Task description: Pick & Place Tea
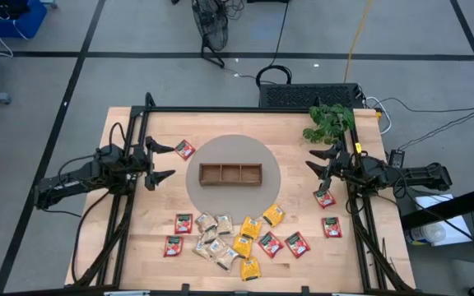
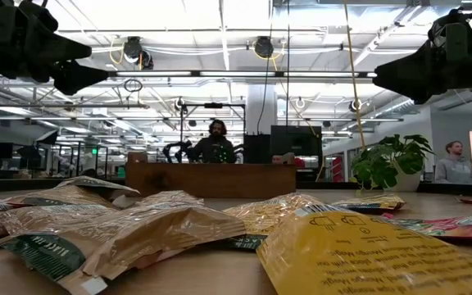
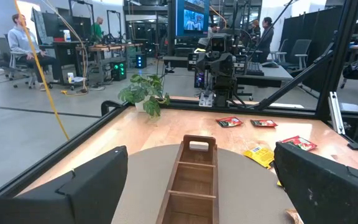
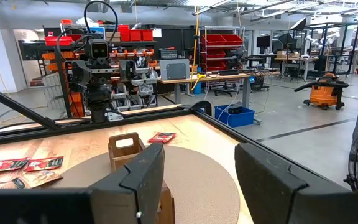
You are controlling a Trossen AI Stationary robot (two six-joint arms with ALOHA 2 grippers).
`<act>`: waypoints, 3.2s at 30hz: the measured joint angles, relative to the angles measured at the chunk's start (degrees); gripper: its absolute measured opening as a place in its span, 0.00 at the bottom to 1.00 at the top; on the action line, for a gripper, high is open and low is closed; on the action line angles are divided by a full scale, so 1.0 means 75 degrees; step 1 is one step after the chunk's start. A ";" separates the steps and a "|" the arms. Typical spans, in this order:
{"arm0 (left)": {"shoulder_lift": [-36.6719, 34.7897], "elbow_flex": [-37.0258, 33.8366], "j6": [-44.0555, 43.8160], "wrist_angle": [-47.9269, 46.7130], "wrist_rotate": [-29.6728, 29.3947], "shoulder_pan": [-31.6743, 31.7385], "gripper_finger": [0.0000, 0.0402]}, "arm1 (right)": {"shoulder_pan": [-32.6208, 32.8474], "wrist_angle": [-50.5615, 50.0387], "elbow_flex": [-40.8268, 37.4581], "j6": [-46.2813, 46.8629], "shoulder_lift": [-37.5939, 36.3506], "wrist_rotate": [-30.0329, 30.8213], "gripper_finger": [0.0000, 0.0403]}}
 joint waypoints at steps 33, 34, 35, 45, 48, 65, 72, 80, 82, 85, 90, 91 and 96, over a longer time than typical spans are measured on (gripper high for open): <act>0.0000 0.0000 0.0000 0.0000 0.0003 0.0000 0.99 | 0.0001 0.0002 0.0001 0.0002 0.0002 -0.0001 0.45; 0.0000 -0.0002 0.0000 0.0000 0.0000 0.0000 0.99 | 0.0001 -0.0001 0.0001 0.0002 0.0002 0.0002 0.45; 0.0000 -0.0001 0.0000 0.0000 0.0003 0.0000 0.99 | 0.0001 -0.0001 -0.0002 0.0000 0.0002 0.0000 0.45; -0.0002 -0.0001 0.0000 0.0000 0.0001 0.0002 0.99 | 0.0001 0.0481 0.0001 0.0257 0.0001 -0.0011 0.45; 0.0000 -0.0003 0.0000 0.0000 0.0003 0.0000 0.99 | -0.0002 0.0605 -0.0002 0.1441 -0.0001 -0.0134 0.45; -0.0002 0.0000 0.0000 0.0003 0.0000 0.0003 0.99 | 0.0598 -0.3554 0.2933 0.2701 0.3705 -0.0641 0.45; 0.0000 -0.0001 0.0000 0.0015 0.0000 0.0002 0.99 | 0.0908 -0.9220 0.5826 0.5581 0.8318 -0.2639 0.45; -0.0002 -0.0001 0.0000 0.0019 0.0001 0.0001 0.99 | 0.1591 -1.0359 0.5852 0.6694 1.0010 -0.3473 0.45; -0.0002 -0.0002 0.0000 0.0017 0.0000 0.0001 0.99 | 0.1687 -1.0307 0.5746 0.6978 1.0001 -0.3559 0.47; -0.0002 -0.0001 0.0000 0.0018 0.0002 0.0003 0.99 | 0.1792 -1.0162 0.5647 0.7321 0.9775 -0.3614 0.52; 0.0000 0.0000 0.0000 0.0020 0.0003 0.0000 0.99 | 0.1911 -0.9272 0.5196 0.8032 0.9175 -0.3606 0.63; -0.0002 0.0000 0.0000 0.0020 0.0003 0.0003 0.99 | 0.1911 -0.9075 0.5064 0.8196 0.9087 -0.3603 0.65; -0.0003 0.0000 0.0000 0.0020 0.0001 0.0003 0.99 | 0.1904 -0.8370 0.4366 0.8931 0.8993 -0.3590 0.71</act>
